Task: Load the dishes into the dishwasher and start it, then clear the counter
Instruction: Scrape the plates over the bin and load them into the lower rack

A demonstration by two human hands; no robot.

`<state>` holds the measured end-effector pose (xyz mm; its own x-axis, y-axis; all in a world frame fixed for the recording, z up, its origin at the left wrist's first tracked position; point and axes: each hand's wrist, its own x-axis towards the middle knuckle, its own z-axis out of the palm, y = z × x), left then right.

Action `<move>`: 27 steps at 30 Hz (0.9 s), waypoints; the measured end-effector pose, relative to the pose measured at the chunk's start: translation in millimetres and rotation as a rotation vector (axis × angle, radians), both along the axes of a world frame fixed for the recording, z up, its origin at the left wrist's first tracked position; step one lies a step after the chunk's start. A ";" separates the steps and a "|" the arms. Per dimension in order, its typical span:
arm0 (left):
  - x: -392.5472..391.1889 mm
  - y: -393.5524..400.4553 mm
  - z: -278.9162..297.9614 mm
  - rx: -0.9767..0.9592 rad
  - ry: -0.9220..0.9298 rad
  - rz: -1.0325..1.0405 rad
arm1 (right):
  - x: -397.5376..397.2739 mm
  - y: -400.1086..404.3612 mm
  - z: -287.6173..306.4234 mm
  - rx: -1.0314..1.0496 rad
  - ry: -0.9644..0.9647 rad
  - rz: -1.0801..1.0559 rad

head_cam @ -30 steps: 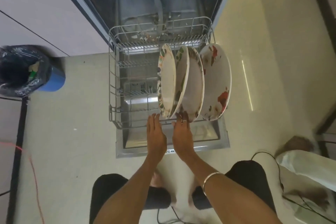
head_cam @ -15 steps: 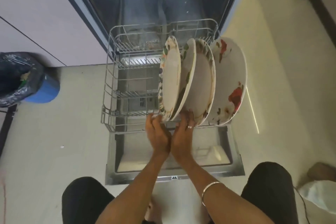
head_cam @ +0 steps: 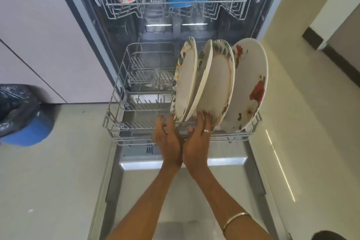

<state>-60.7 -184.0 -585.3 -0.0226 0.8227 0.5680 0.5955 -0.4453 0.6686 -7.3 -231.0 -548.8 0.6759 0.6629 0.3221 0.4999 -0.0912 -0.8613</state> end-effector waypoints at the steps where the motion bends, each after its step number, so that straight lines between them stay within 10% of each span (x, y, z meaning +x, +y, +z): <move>1: 2.3 9.3 -0.7 0.045 0.042 0.010 | 4.2 9.0 -4.3 -0.003 -0.011 0.000; 18: 18.0 72.8 24.0 -0.175 0.107 -0.275 | 38.6 76.9 12.0 -0.169 -0.051 0.078; 27: 29.0 100.9 24.2 -0.186 0.141 -0.257 | 50.7 108.7 12.2 -0.617 -0.578 -0.020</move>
